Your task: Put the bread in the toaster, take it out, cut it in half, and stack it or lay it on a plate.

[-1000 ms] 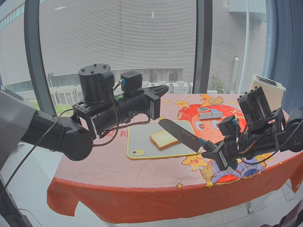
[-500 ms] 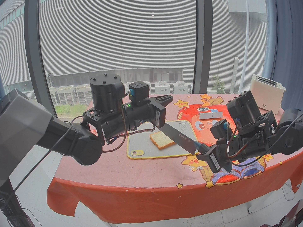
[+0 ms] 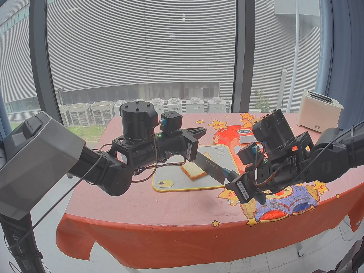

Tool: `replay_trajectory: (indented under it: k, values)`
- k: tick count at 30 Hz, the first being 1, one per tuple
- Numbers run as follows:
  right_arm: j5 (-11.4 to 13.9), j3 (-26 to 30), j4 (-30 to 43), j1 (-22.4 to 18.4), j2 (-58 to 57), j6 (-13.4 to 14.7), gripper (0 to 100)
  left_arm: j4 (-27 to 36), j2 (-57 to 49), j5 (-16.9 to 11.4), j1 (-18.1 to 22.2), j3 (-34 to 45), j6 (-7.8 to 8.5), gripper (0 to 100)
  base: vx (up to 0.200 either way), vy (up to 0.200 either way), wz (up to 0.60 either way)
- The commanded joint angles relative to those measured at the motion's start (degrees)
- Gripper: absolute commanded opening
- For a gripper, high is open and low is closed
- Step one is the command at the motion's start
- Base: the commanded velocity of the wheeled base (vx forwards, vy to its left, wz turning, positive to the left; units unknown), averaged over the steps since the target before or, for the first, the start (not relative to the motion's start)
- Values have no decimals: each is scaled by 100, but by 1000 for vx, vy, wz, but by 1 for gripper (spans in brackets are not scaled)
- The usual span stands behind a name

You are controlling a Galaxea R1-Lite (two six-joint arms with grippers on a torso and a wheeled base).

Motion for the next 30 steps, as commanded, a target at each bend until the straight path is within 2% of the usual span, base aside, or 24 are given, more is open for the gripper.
replay_trajectory:
  k: [1, 9, 10, 11, 14, 16, 30]
  values:
    - [-17, -152, -1, 11, 207, 126, 0, 185, 247, -36, 166, -383, 6, 0, 0, 0, 0]
    - [-34, -266, 16, 11, 295, 196, 0, 194, 581, -854, 359, -577, 6, 0, 0, 0, 0]
    - [-34, -266, 8, 11, 295, 196, 0, 194, 581, -863, 359, -577, 6, 0, 0, 0, 0]
    - [-34, -284, 8, 11, 330, 205, 0, 185, 625, -1047, 412, -585, 6, 0, 0, 0, 0]
    - [-61, -398, 8, 11, 444, 205, 0, 194, 695, -1346, 500, -594, 6, 0, 0, 0, 0]
    - [-96, -486, 34, 11, 497, 205, 0, 176, 774, -1407, 517, -638, 6, 0, 0, 0, 0]
    - [-157, -565, 60, -103, 681, 223, 0, 141, 994, -1346, 438, -708, 41, 0, 0, 0, 0]
